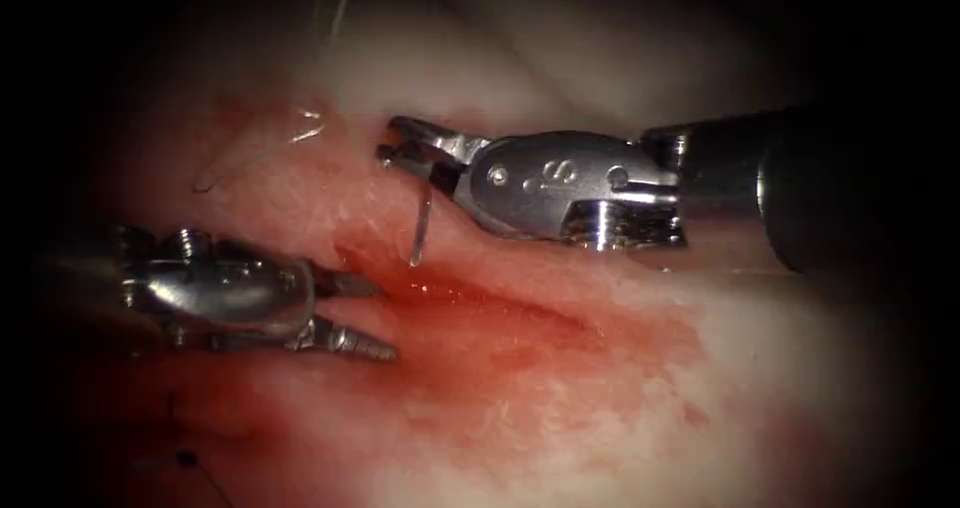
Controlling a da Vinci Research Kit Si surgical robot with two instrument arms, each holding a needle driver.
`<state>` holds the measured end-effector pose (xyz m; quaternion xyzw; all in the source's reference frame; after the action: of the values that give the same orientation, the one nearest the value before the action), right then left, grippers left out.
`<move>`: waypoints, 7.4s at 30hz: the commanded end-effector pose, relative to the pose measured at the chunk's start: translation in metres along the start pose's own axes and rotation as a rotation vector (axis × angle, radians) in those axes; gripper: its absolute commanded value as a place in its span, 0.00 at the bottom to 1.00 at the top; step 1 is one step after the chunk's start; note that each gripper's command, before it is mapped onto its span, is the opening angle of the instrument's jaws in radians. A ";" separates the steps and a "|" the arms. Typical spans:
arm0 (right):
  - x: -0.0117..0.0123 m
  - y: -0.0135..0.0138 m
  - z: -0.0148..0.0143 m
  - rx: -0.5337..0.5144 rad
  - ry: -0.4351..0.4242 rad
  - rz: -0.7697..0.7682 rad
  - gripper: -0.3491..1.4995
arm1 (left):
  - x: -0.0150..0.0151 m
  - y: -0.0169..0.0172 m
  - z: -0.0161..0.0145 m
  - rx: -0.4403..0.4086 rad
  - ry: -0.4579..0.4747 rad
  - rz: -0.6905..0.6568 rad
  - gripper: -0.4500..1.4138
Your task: Wound Closure
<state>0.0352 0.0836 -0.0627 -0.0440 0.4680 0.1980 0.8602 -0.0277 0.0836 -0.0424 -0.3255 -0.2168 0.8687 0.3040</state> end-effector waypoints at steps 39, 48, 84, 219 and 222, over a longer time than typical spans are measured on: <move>-0.0029 -0.0061 0.0021 0.153 -0.071 0.099 0.00 | -0.0001 0.0004 -0.0004 -0.014 -0.015 0.003 0.56; -0.0032 -0.0064 0.0022 0.184 -0.093 0.129 0.00 | -0.0001 0.0004 -0.0005 -0.014 -0.018 0.004 0.56; -0.0011 -0.0022 0.0009 0.031 -0.060 0.069 0.00 | 0.0000 0.0007 -0.0002 -0.013 -0.027 0.004 0.55; -0.0009 0.0023 0.0018 0.453 0.114 0.845 0.84 | -0.0005 0.0015 0.0012 -0.024 -0.041 0.025 0.55; -0.0009 0.0029 0.0019 0.287 0.138 0.608 0.91 | -0.0005 0.0015 0.0012 -0.024 -0.041 0.025 0.55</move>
<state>0.0347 0.0864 -0.0614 0.1954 0.5404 0.3669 0.7315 -0.0283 0.0824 -0.0427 -0.3140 -0.2285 0.8763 0.2850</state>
